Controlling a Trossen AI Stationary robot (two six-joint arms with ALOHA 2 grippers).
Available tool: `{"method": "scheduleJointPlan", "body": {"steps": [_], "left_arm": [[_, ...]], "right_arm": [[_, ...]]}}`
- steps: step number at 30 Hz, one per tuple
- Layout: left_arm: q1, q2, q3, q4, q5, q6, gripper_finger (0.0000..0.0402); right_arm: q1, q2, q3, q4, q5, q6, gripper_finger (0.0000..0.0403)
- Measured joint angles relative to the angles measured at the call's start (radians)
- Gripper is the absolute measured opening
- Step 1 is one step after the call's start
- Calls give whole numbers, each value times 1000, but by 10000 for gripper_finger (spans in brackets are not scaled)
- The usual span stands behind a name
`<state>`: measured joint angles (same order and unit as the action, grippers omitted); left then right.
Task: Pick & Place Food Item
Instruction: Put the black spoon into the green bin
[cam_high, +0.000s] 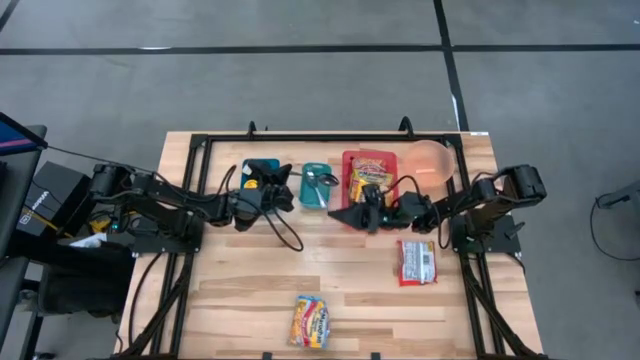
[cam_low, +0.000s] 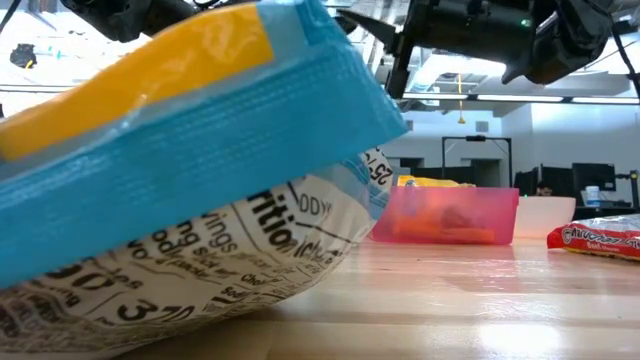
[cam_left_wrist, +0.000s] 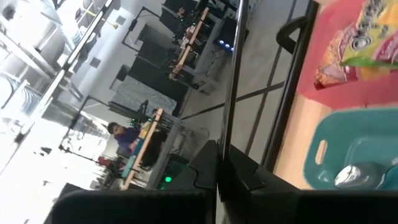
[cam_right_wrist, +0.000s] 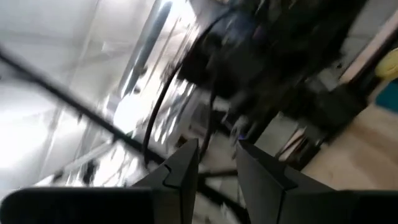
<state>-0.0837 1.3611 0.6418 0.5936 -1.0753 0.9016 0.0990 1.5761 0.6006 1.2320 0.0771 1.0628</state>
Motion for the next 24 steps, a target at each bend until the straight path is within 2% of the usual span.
{"method": "scheduleJointPlan", "body": {"steps": [6, 11, 20, 22, 24], "left_arm": [[0, -35, 0, -4, 24, -127, 0], [0, -96, 0, -41, 107, -351, 0], [1, -196, 0, -197, 326, -823, 0], [1, -207, 0, -238, 378, -915, 0], [1, -215, 0, -266, 436, -993, 0]], "right_arm": [[65, 0, 0, -1, -131, -129, 103], [117, -15, 0, 0, -215, -304, 103], [196, -168, 0, -31, -232, -780, 103], [209, -221, 0, -85, -209, -891, 103], [221, -278, 0, -167, -141, -984, 103]]}}
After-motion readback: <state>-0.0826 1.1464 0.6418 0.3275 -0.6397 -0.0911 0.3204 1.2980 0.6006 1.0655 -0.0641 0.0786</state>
